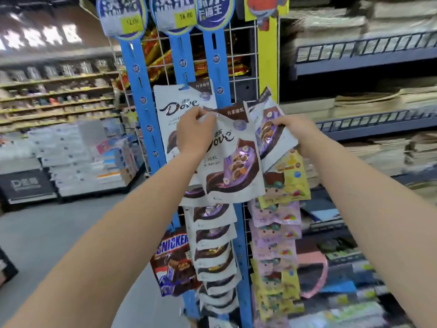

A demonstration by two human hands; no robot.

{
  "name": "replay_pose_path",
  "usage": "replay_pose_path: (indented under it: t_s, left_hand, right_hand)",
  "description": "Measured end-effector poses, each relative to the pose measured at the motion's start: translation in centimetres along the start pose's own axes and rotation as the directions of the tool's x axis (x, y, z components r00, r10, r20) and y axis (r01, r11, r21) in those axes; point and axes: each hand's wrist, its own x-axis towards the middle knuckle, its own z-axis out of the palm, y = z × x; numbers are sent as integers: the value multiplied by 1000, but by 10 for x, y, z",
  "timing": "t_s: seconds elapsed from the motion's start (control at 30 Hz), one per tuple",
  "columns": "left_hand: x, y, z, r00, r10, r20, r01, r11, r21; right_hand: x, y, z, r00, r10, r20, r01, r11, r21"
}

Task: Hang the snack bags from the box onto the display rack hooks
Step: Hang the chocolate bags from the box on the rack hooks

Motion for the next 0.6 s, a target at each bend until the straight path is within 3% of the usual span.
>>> replay_pose_path:
  t_s: [0.13,0.2,0.3,0.4,0.5,0.6]
  left_hand:
    - [46,1,-16,999,35,-37,-32,998,60]
    - [69,-1,-23,998,41,-52,-37,995,91]
    - [99,2,-32,995,42,-92,-24,982,186]
    - [119,5,-37,994,63,-91,-37,964,263]
    - [135,8,-38,997,72,-38,-60,965,254]
    - [148,12,-37,997,65,-30,-54,955,290]
  right_hand:
    - [2,-38,33,951,-281,-126,224,912,-344]
    - [8,-50,47,885,-431,-174,357,870,-341]
    - [11,-60,52,780,-477,-404,551,830,85]
    - [2,-72,56,828,-348,-440,531,737,417]
    - [5,-73,58,936,-202,-288,348,657,669]
    - [15,-60,56,973,-211,-95,206,600,773]
